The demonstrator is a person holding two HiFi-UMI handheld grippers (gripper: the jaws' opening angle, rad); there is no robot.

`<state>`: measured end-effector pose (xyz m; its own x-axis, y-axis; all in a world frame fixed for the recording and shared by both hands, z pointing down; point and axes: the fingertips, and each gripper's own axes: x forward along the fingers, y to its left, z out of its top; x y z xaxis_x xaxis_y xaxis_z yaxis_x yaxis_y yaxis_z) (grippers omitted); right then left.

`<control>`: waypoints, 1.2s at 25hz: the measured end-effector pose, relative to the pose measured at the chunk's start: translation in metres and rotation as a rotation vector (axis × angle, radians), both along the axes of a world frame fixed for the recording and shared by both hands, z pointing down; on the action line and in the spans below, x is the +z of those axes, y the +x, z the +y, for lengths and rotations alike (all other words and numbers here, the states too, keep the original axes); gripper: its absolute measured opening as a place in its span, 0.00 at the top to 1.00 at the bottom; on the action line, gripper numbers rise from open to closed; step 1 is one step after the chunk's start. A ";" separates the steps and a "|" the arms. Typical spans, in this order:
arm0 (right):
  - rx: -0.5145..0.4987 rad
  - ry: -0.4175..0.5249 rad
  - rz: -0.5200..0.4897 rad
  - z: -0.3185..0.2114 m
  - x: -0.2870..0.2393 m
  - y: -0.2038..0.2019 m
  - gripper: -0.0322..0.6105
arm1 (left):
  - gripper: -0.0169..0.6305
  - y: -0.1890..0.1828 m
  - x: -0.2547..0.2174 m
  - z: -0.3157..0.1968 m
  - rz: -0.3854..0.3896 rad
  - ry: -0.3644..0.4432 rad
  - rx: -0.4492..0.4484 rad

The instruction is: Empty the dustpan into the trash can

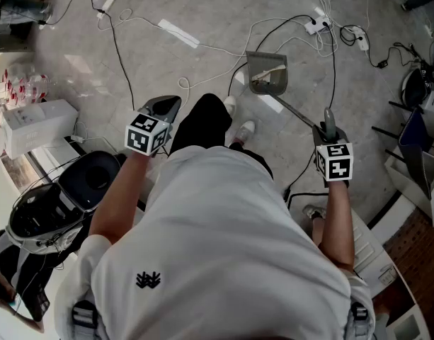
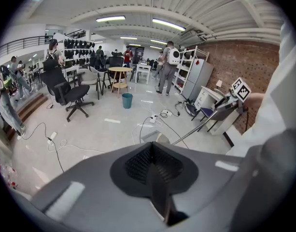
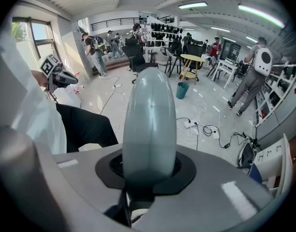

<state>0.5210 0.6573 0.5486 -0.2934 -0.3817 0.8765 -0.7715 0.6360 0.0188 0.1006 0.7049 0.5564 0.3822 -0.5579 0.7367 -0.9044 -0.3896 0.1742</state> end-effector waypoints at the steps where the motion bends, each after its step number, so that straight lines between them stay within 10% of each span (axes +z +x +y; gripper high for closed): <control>1: -0.006 -0.006 0.002 -0.002 -0.001 -0.006 0.82 | 0.89 -0.005 -0.001 -0.003 -0.002 0.004 0.001; 30: 0.242 0.063 0.012 -0.298 -0.063 -0.178 0.82 | 0.89 -0.170 -0.036 -0.328 0.108 0.169 0.244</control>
